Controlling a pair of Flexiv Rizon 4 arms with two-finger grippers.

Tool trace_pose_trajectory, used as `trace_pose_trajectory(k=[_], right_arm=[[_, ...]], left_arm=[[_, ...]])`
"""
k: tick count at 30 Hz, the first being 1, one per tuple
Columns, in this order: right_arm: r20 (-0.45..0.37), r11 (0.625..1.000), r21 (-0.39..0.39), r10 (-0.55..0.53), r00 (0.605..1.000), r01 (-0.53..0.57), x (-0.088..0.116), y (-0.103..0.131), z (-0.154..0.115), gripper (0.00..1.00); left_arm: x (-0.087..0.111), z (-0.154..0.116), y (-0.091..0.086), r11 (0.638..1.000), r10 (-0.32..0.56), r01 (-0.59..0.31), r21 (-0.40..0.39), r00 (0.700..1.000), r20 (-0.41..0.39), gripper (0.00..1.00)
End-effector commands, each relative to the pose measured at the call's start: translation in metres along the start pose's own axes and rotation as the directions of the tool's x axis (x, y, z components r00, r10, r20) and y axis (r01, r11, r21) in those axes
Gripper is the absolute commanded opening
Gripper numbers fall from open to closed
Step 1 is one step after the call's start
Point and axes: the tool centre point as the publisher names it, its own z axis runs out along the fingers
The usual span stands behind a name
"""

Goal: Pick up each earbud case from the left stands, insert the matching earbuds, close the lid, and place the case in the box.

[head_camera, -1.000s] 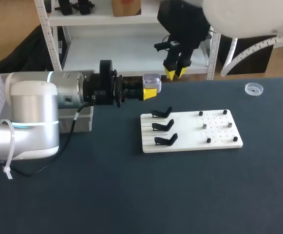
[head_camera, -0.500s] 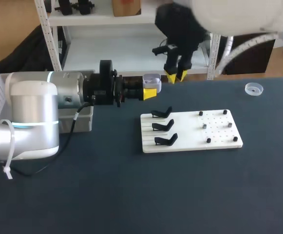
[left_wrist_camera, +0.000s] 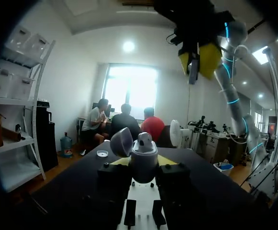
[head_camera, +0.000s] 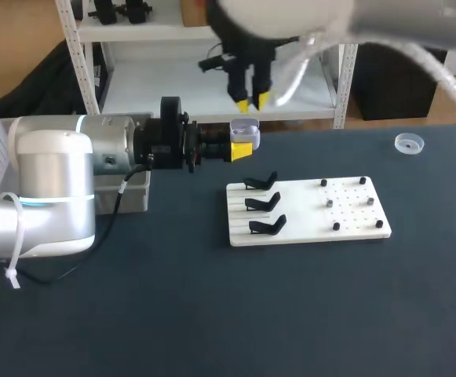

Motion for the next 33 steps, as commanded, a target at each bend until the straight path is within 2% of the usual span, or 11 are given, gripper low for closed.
trace_pose_trajectory(k=[1,11,18,19,23,33], right_arm=[[-0.005,1.0,-0.013,-0.001,1.0,0.001,-0.015,0.006,0.006,0.0],[-0.013,0.999,0.013,-0.052,0.999,0.052,-0.027,0.001,0.021,0.0],[-0.029,0.998,-0.01,-0.058,0.998,0.058,-0.029,-0.006,0.036,0.0],[-0.039,0.998,0.02,-0.066,0.997,0.067,-0.029,-0.006,0.039,0.0],[-0.054,0.997,-0.017,-0.082,0.995,0.081,-0.028,-0.005,0.048,0.0],[-0.079,0.995,-0.029,-0.101,0.992,0.099,-0.028,0.0,0.058,0.0]], left_arm=[[0.0,0.0,0.0,1.0,0.0,0.0,0.0,1.0,0.001,0.0],[0.0,0.0,0.0,1.0,0.0,0.0,0.0,1.0,0.001,0.0],[0.0,0.0,0.0,1.0,0.0,0.0,0.0,1.0,0.001,0.0],[0.0,0.0,0.0,1.0,0.0,0.0,0.0,1.0,0.001,0.0],[0.0,0.0,0.0,1.0,0.0,0.0,0.0,1.0,0.001,0.0],[0.0,0.0,0.0,1.0,0.0,0.0,0.0,1.0,0.001,0.0]])
